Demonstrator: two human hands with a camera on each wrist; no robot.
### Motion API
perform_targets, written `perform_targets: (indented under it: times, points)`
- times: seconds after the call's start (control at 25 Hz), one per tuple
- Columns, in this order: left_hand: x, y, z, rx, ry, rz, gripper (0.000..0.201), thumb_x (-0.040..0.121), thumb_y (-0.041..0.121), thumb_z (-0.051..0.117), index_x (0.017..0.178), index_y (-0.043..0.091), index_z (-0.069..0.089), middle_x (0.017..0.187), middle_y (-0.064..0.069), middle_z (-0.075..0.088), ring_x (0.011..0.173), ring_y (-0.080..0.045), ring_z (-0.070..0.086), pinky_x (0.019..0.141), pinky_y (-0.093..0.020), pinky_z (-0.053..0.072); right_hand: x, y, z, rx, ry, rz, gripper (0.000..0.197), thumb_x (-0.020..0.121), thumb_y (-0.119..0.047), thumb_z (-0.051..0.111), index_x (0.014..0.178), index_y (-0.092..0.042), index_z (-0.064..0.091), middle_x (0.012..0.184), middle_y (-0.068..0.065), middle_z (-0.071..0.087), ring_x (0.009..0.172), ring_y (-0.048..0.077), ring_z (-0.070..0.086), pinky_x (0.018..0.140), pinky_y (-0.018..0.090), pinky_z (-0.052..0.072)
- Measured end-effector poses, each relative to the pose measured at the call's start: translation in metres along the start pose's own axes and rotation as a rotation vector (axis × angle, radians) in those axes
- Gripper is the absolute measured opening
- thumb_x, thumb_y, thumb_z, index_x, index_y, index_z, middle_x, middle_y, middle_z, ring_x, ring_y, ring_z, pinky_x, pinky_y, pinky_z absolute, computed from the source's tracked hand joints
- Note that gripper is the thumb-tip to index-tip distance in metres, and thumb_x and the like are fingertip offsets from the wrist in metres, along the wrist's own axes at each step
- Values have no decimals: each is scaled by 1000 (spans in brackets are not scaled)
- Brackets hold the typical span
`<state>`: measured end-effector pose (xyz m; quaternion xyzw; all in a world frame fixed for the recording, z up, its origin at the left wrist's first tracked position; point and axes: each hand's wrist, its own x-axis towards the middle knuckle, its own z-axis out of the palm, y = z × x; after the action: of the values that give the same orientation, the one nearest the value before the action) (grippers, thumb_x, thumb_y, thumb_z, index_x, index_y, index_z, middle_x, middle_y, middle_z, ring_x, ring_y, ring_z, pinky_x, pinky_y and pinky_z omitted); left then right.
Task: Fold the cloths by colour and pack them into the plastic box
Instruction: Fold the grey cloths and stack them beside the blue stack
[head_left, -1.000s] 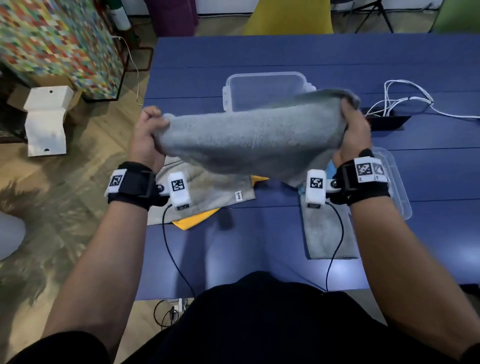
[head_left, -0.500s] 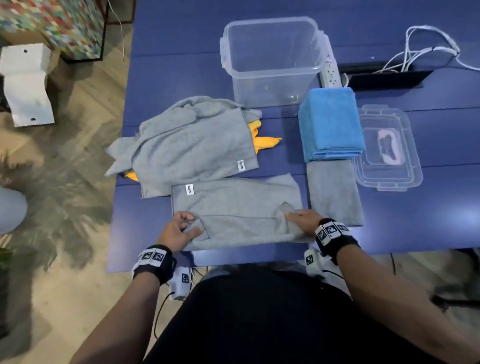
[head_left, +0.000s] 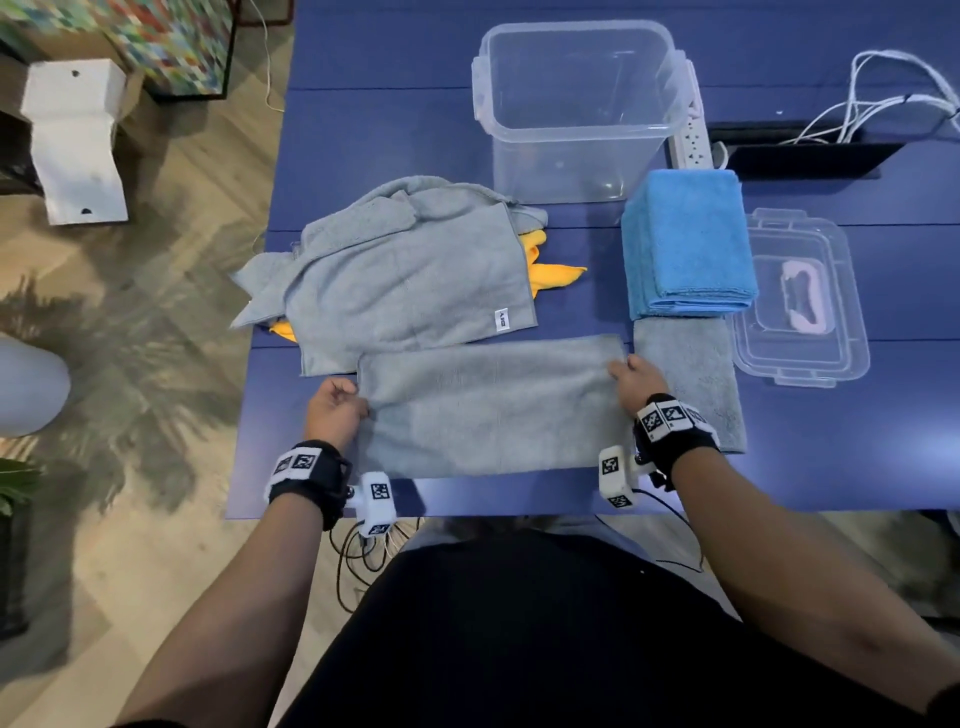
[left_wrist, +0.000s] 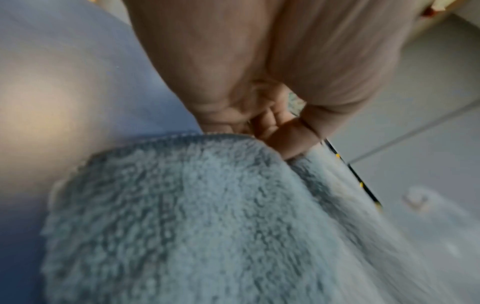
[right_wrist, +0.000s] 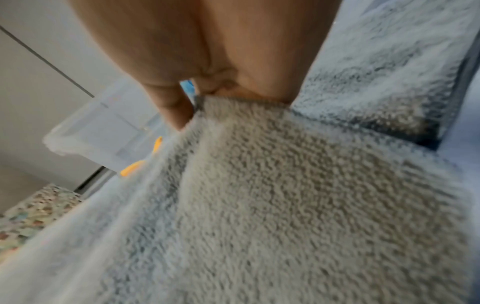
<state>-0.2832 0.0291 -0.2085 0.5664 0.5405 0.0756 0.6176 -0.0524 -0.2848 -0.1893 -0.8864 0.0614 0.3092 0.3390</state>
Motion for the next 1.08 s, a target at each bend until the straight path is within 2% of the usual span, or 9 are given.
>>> perform_targets:
  times: [0.08,0.16,0.24,0.36,0.52,0.76,0.92,1.0,1.08]
  points:
    - [3,-6,3,130,23,-19,27,79,-1,60,82,24,52,75,-2,59,72,-22,56,66,-31,44,2,5,9,-94,48,21,28,97,-23,49,100,3,59,101,20,59,96,32,56,83,34,41]
    - [2,-6,7,274,42,-11,22,82,22,71,93,24,52,84,0,59,77,-22,57,71,-31,43,2,5,16,-132,116,64,23,95,-20,49,81,-3,56,92,20,57,93,35,57,76,32,39]
    - [-1,-5,8,444,39,20,32,83,39,72,98,20,51,86,2,58,78,-18,56,73,-29,41,1,5,22,-157,157,98,29,93,-16,47,66,-9,42,87,19,53,84,34,52,73,31,38]
    - [-3,-9,9,671,47,88,22,89,30,66,91,13,51,80,-1,55,80,-24,54,72,-27,37,-4,10,28,-204,186,100,24,94,-16,45,73,-7,46,89,22,55,89,37,56,74,33,40]
    - [-7,-13,7,588,115,94,17,88,22,62,83,14,48,70,0,50,72,-25,50,67,-27,35,-9,17,29,-199,226,-2,32,99,-32,47,102,-3,60,100,20,65,97,37,60,73,33,41]
    - [-7,-18,6,647,67,163,15,94,21,57,93,11,46,71,-3,52,74,-28,53,68,-29,37,-3,18,28,-120,225,82,39,96,-41,50,95,-4,60,83,11,59,79,29,54,69,31,39]
    - [-7,-19,8,690,82,178,16,95,21,55,96,11,43,78,-10,57,84,-36,60,68,-32,40,-5,16,31,-95,250,92,36,93,-44,54,94,-9,55,85,11,60,86,33,62,67,31,43]
    - [-11,-17,8,714,109,165,24,94,30,58,102,10,46,93,-12,57,92,-35,60,74,-35,43,-10,10,30,-125,355,-9,38,87,-44,62,102,-12,49,95,10,59,86,30,59,69,34,44]
    - [-14,-15,6,777,135,121,44,89,44,61,112,7,49,114,-12,51,98,-34,58,83,-39,46,-15,0,28,-227,460,-150,40,82,-46,67,100,-17,47,99,7,56,85,27,56,71,35,43]
